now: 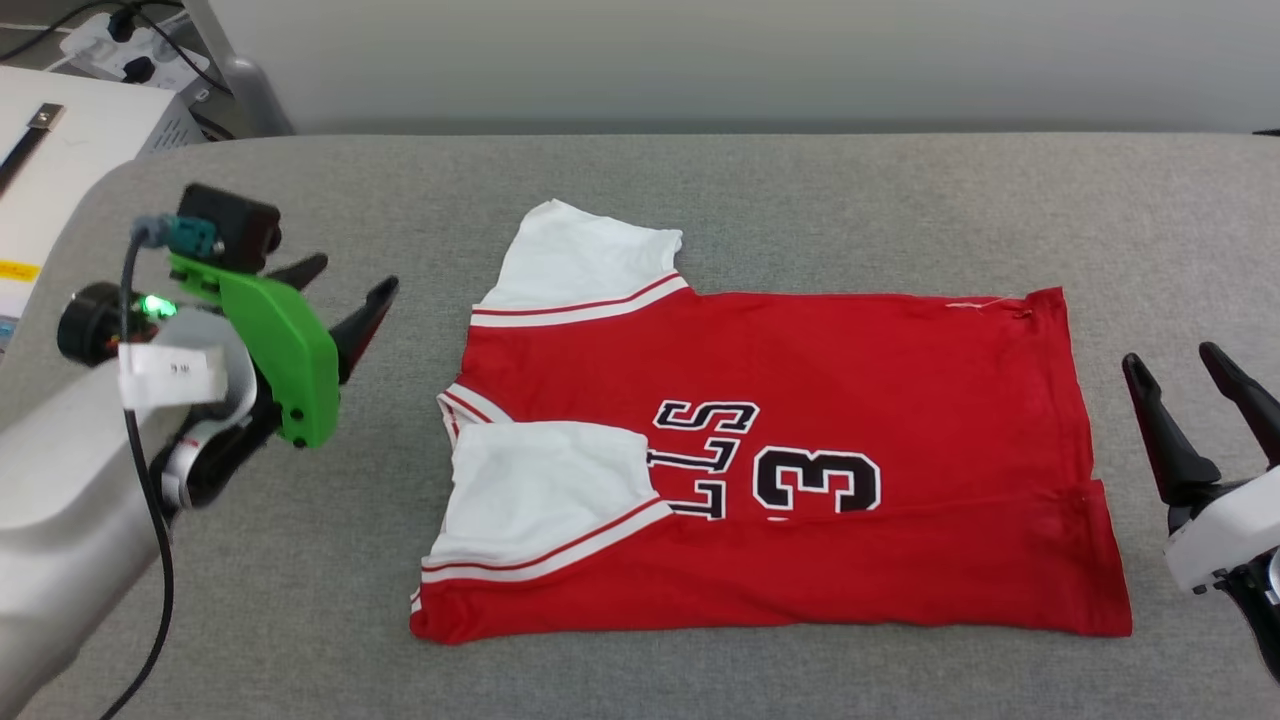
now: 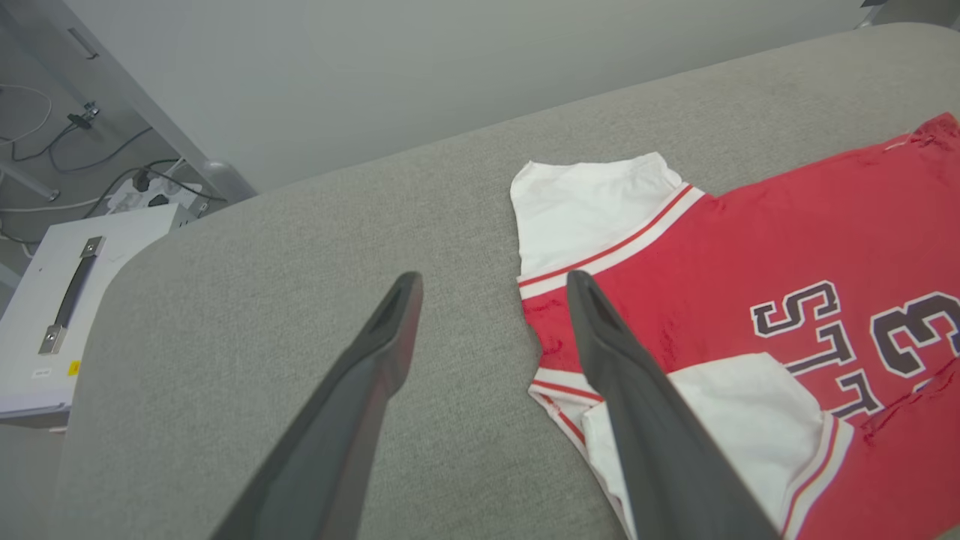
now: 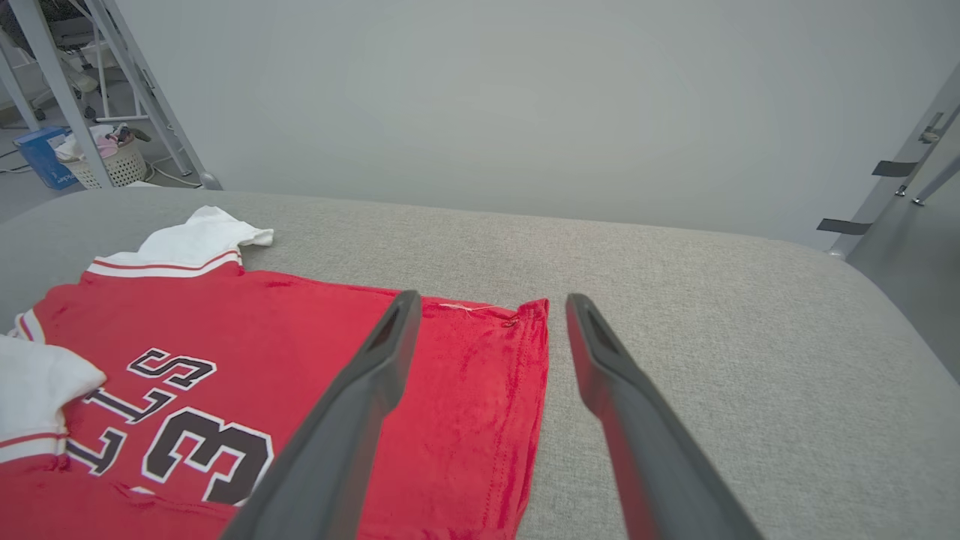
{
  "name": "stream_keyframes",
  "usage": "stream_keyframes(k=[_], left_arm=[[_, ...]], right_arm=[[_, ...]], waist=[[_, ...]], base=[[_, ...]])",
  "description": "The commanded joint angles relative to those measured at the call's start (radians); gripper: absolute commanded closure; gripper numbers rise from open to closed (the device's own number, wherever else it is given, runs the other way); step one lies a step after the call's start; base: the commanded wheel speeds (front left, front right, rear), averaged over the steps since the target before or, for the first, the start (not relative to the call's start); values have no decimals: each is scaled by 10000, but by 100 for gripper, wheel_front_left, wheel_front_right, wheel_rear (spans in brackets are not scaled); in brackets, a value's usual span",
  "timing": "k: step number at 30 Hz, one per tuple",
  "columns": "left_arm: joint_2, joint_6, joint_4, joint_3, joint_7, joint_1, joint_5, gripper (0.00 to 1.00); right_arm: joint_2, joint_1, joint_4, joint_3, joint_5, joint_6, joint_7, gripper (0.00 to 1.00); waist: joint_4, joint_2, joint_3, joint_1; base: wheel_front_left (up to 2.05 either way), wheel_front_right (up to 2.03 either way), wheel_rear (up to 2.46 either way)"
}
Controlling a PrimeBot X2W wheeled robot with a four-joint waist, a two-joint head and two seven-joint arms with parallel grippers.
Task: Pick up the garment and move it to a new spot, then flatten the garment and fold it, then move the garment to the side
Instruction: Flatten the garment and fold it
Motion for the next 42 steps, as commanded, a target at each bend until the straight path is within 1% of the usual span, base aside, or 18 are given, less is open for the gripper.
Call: stream_keyframes(k=[1, 6, 11, 15, 17, 19, 23, 26, 29, 39, 40, 41, 42], left_arm=[[-103, -10, 77, 113, 47, -428, 125, 0], [-520, -316, 642, 393, 527, -1802, 136, 0], [-1004, -574, 1530, 582, 1261, -3227, 68, 0], [-1317, -765, 2401, 570, 2376, -4265, -146, 0], [-1462, -861, 2840, 468, 3275, -4752, -327, 0], [-1577, -914, 3151, 439, 3876, -5199, -438, 0], [-1751, -1022, 3701, 126, 4986, -5850, -386, 0], [-1881, -1092, 4036, -105, 5677, -6027, -432, 0], [-1908, -1163, 4236, -343, 6053, -6091, -377, 0], [-1730, -1268, 4697, -1005, 6451, -5657, -262, 0], [-1726, -1271, 4704, -1038, 6443, -5636, -261, 60], [-1737, -1274, 4716, -1053, 6437, -5606, -300, 100], [-1749, -1276, 4721, -1064, 6418, -5594, -321, 100]], right_arm=[[140, -203, -218, -26, -177, -6, -104, 0], [674, -413, -1106, -11, -652, -6, -60, 0], [1012, -716, -1833, 131, -928, -6, -4, 0], [1120, -1057, -2131, 423, -1102, -6, -41, 0], [1167, -1261, -2190, 562, -1153, -6, -91, 0], [1178, -1431, -2195, 633, -1217, -6, -116, 0], [1181, -1726, -2137, 738, -1272, -6, -208, 0], [1175, -1886, -2066, 833, -1280, -6, -297, 0], [1170, -2034, -1963, 848, -1253, -6, -405, 0], [1229, -2209, -1595, 946, -1187, -6, -710, 0], [1226, -2215, -1578, 929, -1178, -6, -724, 0], [1220, -2227, -1562, 891, -1169, -6, -745, 0], [1214, -2242, -1556, 859, -1168, -6, -759, 0]], waist=[[-290, 0, 349, 0], [-726, 0, 1110, 0], [-1106, 0, 2060, 0], [-1423, 0, 2808, 0], [-1577, 0, 3144, 0], [-1697, 0, 3452, 0], [-1887, 0, 3970, 0], [-2004, 0, 4203, 0], [-2131, 0, 4414, 0], [-2315, 0, 4615, 0], [-2307, 0, 4614, 0], [-2287, 0, 4604, 0], [-2267, 0, 4591, 0]], base=[[0, 0, 0], [0, 0, 0], [0, 0, 0], [0, 0, 0], [0, 0, 0], [0, 0, 0], [0, 0, 0], [0, 0, 0], [0, 0, 0], [0, 0, 0], [0, 0, 0], [0, 0, 0], [0, 0, 0]])
